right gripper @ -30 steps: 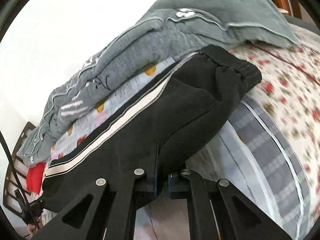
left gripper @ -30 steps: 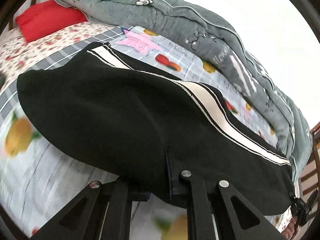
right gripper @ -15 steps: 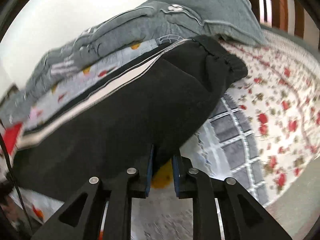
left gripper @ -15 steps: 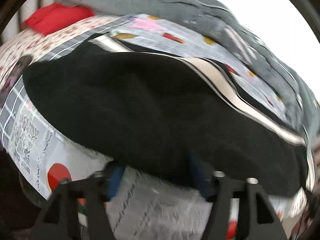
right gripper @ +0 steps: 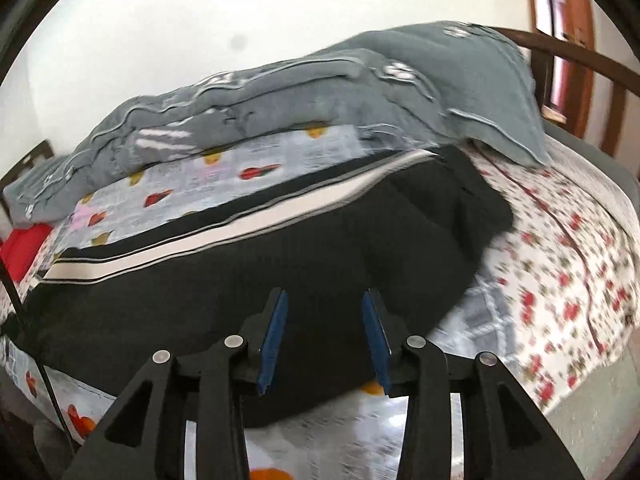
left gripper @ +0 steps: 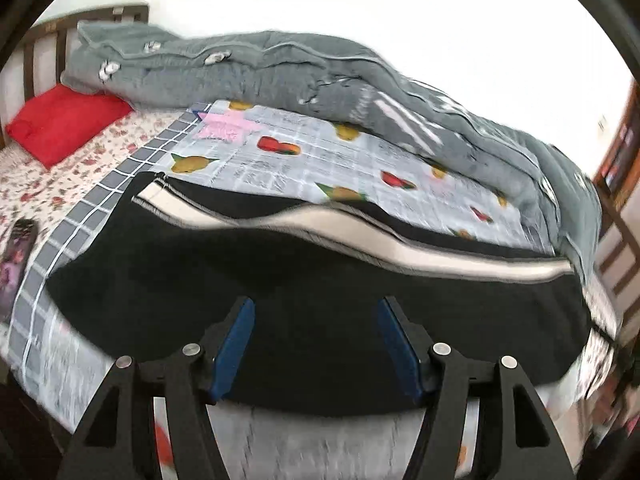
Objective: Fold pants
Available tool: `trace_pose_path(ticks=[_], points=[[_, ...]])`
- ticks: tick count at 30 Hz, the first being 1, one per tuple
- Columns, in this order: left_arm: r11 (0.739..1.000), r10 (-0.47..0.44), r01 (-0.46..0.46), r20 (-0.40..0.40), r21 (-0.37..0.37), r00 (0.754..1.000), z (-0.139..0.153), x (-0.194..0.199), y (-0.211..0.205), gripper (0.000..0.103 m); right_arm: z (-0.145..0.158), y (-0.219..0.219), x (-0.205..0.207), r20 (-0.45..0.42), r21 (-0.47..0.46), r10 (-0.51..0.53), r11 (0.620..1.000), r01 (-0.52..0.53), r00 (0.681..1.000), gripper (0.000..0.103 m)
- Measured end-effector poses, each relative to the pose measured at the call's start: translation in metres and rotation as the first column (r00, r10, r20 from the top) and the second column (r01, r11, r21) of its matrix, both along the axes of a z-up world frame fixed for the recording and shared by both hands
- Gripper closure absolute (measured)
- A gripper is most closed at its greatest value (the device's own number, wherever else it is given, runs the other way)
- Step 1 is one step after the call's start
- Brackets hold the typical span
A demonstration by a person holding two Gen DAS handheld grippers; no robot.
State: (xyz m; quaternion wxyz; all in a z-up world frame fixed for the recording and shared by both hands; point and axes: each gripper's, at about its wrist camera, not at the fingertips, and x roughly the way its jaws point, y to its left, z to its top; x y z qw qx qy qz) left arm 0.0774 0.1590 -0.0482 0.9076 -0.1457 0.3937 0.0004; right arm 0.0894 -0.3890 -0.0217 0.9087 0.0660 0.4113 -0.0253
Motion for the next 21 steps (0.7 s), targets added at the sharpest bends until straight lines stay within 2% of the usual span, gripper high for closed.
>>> trace_pose_path(ticks=[2, 4, 11, 18, 21], points=[[0.999, 0.011, -0.011, -0.009, -0.041, 1.000, 0.000, 0.031, 0.018, 0.042, -0.004, 0.013, 0.009, -0.001, 0.015, 0.009, 1.000, -0.009, 1.000, 0.063], [0.998, 0.032, -0.032, -0.016, -0.050, 0.999, -0.002, 0.054, 0.030, 0.042, -0.009, 0.022, 0.017, -0.003, 0.024, 0.008, 1.000, -0.008, 1.000, 0.063], [0.996, 0.080, -0.079, -0.029, 0.030, 0.996, -0.011, 0.102, 0.084, 0.042, -0.021, 0.054, 0.049, -0.036, -0.031, 0.015, 0.999, -0.016, 0.999, 0.063], [0.998, 0.064, -0.062, -0.107, 0.018, 0.992, -0.046, 0.135, 0.127, 0.043, -0.031, 0.067, 0.077, -0.070, 0.016, 0.013, 1.000, -0.012, 0.997, 0.063], [0.996, 0.082, -0.077, -0.093, 0.055, 0.992, -0.050, 0.143, 0.135, 0.043, -0.033, 0.077, 0.087, -0.077, 0.000, 0.010, 1.000, -0.010, 0.997, 0.063]])
